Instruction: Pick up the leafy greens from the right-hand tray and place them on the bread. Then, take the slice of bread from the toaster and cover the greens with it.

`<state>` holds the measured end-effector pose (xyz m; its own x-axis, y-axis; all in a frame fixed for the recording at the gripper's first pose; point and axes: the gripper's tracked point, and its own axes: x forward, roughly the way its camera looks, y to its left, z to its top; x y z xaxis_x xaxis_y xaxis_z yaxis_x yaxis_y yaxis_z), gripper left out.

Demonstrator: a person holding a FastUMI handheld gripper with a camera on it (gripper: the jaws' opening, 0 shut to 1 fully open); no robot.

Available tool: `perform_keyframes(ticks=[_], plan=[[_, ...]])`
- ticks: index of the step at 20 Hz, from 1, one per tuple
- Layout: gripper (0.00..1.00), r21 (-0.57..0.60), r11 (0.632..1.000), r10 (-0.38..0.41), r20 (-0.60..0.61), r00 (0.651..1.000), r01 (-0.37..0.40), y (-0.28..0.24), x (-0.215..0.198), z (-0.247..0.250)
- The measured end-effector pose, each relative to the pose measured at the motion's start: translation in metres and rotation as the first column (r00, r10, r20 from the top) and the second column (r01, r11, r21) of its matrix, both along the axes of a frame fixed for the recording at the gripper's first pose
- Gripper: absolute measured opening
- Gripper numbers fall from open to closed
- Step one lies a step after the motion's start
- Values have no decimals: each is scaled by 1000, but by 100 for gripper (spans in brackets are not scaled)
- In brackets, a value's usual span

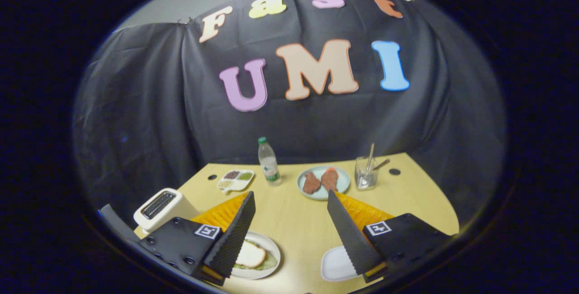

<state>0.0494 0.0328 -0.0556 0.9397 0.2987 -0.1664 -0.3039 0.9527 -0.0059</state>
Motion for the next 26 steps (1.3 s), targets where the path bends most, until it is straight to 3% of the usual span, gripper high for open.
perform_keyframes(ticks=[5, 8, 10, 13, 26], plan=[[100, 40, 999, -9, 287, 958, -3, -21, -17, 96], [100, 30, 998, -58, 350, 935, 51, -49, -25, 113], [100, 10, 993, -107, 421, 901, 114, -72, -28, 126], [100, -12, 990, -116, 497, 860, 141, -82, -39, 136], [100, 109, 992, -101, 437, 894, 59, -133, -28, 120]])
